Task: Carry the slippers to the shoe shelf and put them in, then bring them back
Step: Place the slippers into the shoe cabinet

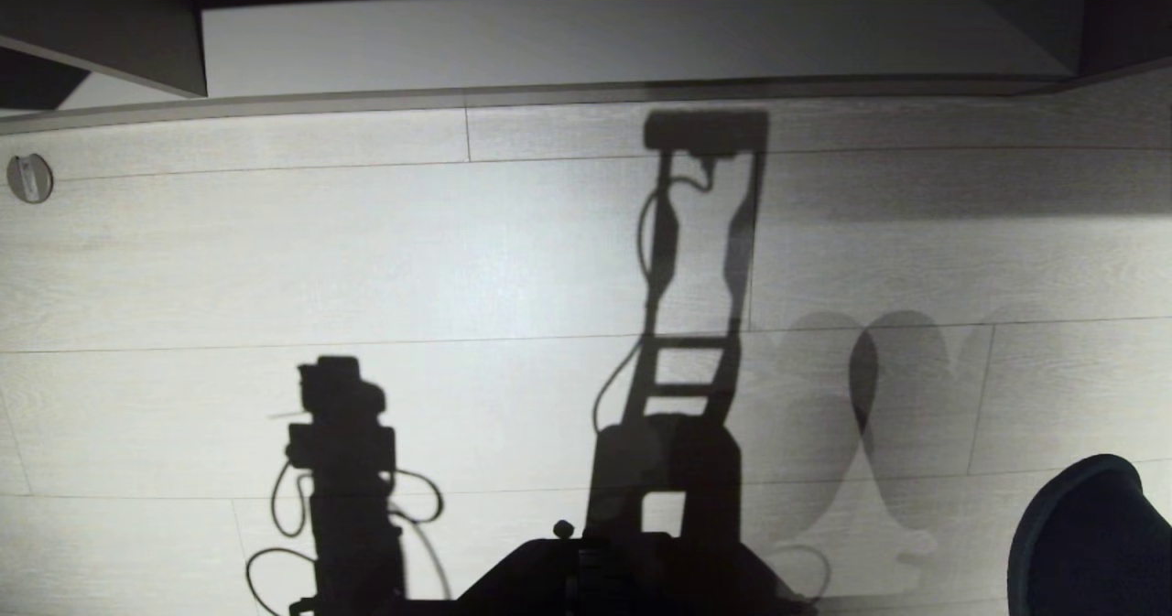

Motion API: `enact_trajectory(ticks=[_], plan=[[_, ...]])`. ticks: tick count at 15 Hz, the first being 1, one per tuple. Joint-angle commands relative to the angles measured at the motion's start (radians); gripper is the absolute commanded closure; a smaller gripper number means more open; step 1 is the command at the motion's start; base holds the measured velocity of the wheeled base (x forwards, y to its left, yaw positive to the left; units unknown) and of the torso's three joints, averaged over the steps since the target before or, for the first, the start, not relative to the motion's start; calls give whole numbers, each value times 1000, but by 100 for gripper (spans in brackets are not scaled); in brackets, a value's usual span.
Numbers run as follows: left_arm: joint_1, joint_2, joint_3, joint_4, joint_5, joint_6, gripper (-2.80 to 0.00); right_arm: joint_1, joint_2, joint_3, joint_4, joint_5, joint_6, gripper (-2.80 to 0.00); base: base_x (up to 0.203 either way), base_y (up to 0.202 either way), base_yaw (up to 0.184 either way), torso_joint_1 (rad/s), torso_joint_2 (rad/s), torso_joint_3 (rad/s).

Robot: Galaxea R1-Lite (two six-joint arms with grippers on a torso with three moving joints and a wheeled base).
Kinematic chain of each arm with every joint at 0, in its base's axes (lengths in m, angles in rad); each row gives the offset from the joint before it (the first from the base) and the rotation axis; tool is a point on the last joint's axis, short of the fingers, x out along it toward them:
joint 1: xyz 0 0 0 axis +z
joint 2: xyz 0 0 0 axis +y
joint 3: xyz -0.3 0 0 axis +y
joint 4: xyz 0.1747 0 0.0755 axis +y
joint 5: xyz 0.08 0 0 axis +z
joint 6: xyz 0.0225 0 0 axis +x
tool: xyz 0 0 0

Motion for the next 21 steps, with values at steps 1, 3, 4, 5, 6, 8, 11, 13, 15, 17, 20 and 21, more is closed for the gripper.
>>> enact_trajectory(ticks=[1,3,4,5,6,8,11,13,15,17,20,21], plan=[[0,0,0,0,0,0,0,0,0,2,0,0,0,0,0,0,0,0,0,0],[0,0,0,0,0,0,0,0,3,2,-2,0,-2,0,0,0,0,0,0,0],[0,0,0,0,0,0,0,0,1,2,-2,0,0,0,0,0,0,0,0,0],[0,0,0,0,0,0,0,0,1,2,-2,0,0,0,0,0,0,0,0,0],[0,0,0,0,1,0,0,0,1,2,-2,1,0,0,0,0,0,0,0,0],[0,0,0,0,1,0,0,0,3,2,-2,0,-1,0,0,0,0,0,0,0],[0,0,0,-2,0,0,0,0,26,-4,-19,4,-12,0,0,0,0,0,0,0],[0,0,0,0,1,0,0,0,125,-44,-68,15,-9,0,0,0,0,0,0,0],[0,0,0,0,0,0,0,0,300,-90,-144,24,-6,0,0,0,0,0,0,0],[0,0,0,-1,0,0,0,0,460,-139,-239,28,-12,0,0,0,0,0,0,0],[0,0,0,0,1,0,0,-1,689,-211,-368,31,-54,0,0,0,0,0,0,0],[0,0,0,0,0,0,0,0,747,-221,-412,32,-65,0,0,0,0,0,0,0]])
